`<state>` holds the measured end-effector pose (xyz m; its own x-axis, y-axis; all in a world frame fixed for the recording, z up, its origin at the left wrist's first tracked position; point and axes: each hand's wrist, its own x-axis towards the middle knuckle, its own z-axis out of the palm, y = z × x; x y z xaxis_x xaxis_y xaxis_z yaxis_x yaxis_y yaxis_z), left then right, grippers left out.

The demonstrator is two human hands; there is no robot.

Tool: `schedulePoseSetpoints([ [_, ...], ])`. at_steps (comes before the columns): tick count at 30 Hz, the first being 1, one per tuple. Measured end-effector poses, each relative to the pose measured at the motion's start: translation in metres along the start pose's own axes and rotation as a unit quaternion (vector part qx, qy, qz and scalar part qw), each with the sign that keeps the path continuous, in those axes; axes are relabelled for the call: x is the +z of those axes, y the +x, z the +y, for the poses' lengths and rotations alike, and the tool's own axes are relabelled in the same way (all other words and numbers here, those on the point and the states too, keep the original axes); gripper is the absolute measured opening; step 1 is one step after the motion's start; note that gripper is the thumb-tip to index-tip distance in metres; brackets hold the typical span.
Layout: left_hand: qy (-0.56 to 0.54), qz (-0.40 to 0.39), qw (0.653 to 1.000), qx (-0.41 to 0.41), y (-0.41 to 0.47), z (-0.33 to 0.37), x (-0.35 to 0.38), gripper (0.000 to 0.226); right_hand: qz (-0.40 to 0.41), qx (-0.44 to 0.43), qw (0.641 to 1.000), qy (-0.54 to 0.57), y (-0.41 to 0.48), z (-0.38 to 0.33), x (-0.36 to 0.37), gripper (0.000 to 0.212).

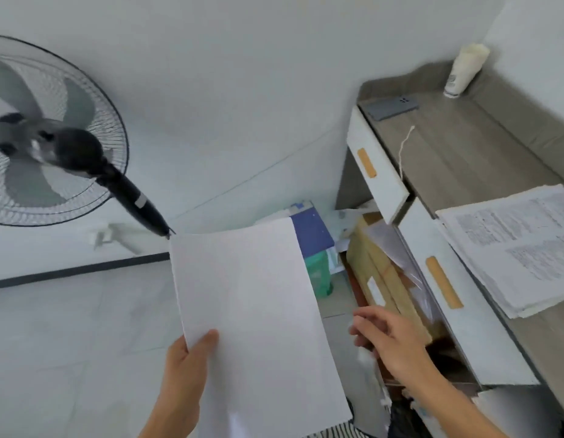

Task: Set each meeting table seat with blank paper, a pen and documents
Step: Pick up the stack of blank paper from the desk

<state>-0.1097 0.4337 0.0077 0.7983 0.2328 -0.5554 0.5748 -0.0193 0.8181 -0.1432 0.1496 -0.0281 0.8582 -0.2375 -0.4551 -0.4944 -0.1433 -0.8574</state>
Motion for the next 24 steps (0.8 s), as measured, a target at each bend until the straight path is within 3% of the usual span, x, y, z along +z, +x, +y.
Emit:
schedulePoseSetpoints([
  [9,-0.135,0.205,0.969,-0.028,-0.031,-0.057,-0.192,0.007,-0.175,-0.099,0.976,-0.087,-0.029,-0.052,0.182,0.011],
  [12,-0.166,0.259,0.951,-0.018,-0.046,-0.076,-0.260,0.015,-0.242,-0.119,0.955,-0.124,-0.046,-0.058,0.256,0.012],
  [18,-0.239,0.336,0.910,-0.050,-0.070,-0.109,-0.354,0.013,-0.348,-0.143,0.906,-0.192,-0.071,-0.080,0.367,0.010],
  [24,-0.327,0.436,0.836,-0.067,-0.069,-0.131,-0.434,0.012,-0.442,-0.166,0.845,-0.251,-0.067,-0.110,0.498,0.011],
])
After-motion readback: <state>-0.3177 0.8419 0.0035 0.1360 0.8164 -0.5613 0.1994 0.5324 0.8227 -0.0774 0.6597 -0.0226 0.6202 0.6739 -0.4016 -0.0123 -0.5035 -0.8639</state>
